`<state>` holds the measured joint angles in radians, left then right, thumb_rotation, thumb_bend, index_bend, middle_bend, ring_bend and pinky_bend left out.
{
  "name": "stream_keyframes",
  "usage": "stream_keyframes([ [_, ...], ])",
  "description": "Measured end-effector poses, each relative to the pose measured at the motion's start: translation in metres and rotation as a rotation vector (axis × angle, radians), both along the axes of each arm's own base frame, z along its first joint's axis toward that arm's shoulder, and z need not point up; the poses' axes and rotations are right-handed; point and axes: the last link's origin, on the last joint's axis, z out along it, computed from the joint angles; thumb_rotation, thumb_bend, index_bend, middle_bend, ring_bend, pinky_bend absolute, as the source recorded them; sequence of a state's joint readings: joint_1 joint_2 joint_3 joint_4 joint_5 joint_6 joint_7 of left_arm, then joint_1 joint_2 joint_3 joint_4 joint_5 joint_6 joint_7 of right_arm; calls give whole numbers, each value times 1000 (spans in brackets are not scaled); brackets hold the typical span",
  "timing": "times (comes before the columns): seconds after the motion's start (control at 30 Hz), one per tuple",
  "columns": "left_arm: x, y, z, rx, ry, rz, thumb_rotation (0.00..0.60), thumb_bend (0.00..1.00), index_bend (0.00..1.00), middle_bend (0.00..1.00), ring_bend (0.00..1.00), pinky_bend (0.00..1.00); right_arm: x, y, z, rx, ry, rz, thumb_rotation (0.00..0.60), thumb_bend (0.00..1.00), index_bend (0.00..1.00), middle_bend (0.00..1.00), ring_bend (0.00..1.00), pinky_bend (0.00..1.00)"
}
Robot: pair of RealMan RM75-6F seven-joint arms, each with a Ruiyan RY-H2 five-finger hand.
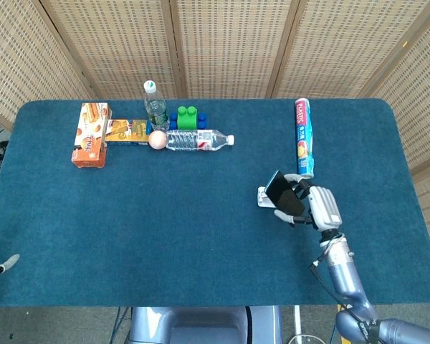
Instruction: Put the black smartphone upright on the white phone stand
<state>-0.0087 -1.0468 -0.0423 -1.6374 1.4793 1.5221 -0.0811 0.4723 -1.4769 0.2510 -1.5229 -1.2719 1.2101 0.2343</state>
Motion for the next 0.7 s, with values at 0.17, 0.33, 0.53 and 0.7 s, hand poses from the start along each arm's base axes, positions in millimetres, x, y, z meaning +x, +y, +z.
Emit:
stream_keyframes([
  [0.17,-1,4,-1,-4,3,6,600,0,0,0,0,0,-18,-26,15,-34,-83,50,600,602,413,491,534,472],
  [0.33,1,7,-4,-12,7,6,600,0,0,0,0,0,-30,-45,18,-52,-118,102,600,686,414,490,533,472],
  [0.53,2,10,-6,-11,16,16,600,0,0,0,0,0,-32,-57,3,-35,-130,190,600,774,413,490,533,472],
  [0.7,4,14,-9,-4,17,31,600,0,0,0,0,0,-35,-65,-12,12,-172,245,600,816,414,489,533,472],
])
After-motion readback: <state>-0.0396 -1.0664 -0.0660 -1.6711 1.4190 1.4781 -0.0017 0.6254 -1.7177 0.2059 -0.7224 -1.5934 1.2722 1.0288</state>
